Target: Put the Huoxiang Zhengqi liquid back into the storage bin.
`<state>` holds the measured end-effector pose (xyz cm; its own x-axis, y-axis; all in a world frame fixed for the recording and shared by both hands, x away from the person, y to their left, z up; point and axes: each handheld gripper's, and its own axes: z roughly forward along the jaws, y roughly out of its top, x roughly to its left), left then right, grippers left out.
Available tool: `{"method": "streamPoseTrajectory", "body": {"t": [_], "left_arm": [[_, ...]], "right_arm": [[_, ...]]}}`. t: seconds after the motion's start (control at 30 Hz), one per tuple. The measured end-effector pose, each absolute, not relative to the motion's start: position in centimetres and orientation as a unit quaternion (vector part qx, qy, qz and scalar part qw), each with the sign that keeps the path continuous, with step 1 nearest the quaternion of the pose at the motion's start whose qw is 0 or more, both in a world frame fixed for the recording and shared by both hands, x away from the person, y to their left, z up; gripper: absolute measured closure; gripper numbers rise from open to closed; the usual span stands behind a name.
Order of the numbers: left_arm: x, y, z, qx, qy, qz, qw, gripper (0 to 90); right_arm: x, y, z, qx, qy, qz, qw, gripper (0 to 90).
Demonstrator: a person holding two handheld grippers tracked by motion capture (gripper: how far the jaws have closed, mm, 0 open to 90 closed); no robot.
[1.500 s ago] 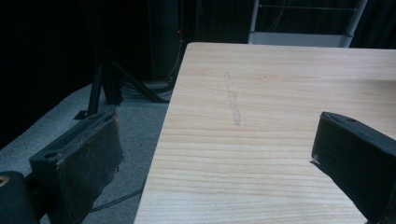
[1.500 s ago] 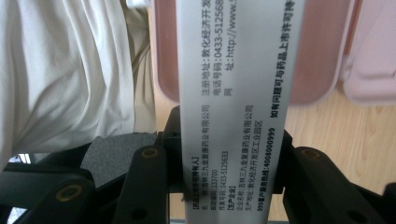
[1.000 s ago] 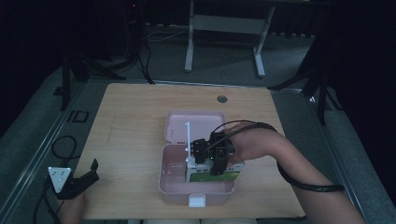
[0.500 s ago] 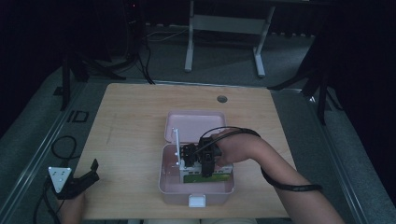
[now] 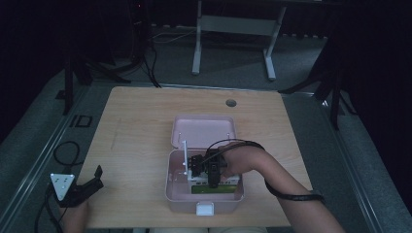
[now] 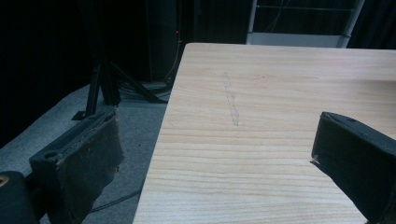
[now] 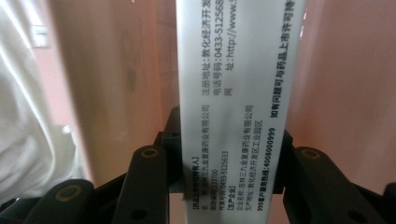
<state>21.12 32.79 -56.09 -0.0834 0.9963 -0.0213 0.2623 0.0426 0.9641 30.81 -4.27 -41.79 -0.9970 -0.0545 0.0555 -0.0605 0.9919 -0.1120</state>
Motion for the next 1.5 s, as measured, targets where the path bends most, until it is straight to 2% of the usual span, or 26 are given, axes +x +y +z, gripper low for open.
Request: {"method": "streamPoseTrajectory", "body": {"t": [0.7,0.87,0.93,1.1,1.43,1.47,1.5], "left_arm": [[21.1,32.8,-56.1,0.537,0.589,0.44,0.414,2.1],[21.2,32.7,-56.1,0.537,0.589,0.44,0.414,2.1],[21.1,32.7,-56.1,0.537,0.589,0.44,0.413,2.1],[21.2,32.7,-56.1,0.537,0.589,0.441,0.413,2.1],[21.2,32.7,-56.1,0.537,0.589,0.441,0.413,2.1],[21.2,32.7,-56.1,0.537,0.589,0.441,0.413,2.1],[21.2,32.7,-56.1,0.537,0.589,0.441,0.412,2.1]], "right_arm": [[30.6,-4.7,-47.0,0.024,-0.996,0.075,0.047,62.0],[30.7,-4.9,-47.1,0.026,-0.996,0.072,0.046,60.4],[30.6,-5.0,-46.7,0.024,-0.996,0.067,0.051,52.1],[30.5,-5.1,-44.5,0.025,-0.998,0.037,0.047,47.6],[31.0,-7.1,-39.7,0.005,-0.999,-0.033,0.016,31.2],[31.1,-7.6,-39.2,-0.001,-0.999,-0.043,0.014,28.5],[31.2,-7.9,-38.9,-0.004,-0.999,-0.05,0.019,22.1]]}}
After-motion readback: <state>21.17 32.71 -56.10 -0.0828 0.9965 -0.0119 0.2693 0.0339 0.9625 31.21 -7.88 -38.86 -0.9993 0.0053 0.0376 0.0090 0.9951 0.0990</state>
